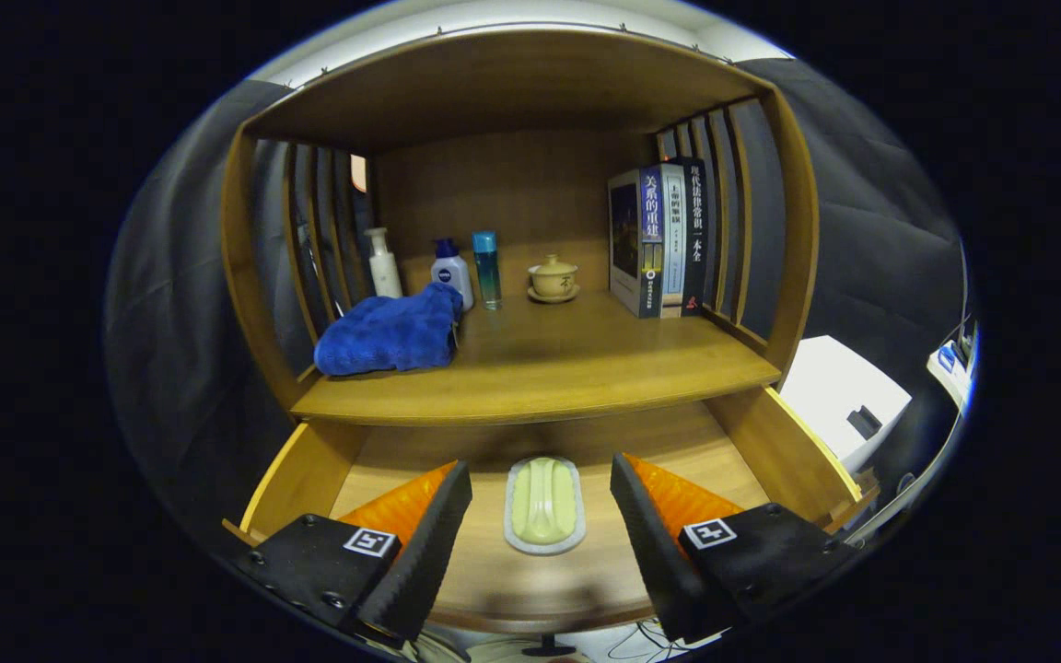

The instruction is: Pull open the drawer, take out the items inside it, and place them on the countertop above the cabinet.

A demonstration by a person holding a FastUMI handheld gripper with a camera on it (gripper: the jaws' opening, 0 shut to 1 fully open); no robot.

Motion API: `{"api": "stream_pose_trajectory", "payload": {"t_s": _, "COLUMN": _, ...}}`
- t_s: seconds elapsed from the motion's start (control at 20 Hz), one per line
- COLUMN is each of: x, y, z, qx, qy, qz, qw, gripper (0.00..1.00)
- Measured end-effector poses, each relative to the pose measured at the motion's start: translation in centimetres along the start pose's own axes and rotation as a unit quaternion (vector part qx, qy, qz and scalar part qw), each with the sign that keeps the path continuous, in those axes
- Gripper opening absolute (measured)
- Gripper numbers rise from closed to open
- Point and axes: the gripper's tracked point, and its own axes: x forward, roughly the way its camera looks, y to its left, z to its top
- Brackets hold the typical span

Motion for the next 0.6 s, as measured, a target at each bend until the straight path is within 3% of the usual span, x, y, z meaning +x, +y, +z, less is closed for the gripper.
{"api": "stream_pose_trajectory", "payload": {"t_s": 0.6, "x": 8.4, "y": -0.3, "z": -3.8, "qx": -0.007, "qy": 0.178, "qz": -0.002, "qw": 0.984, "gripper": 0.97}}
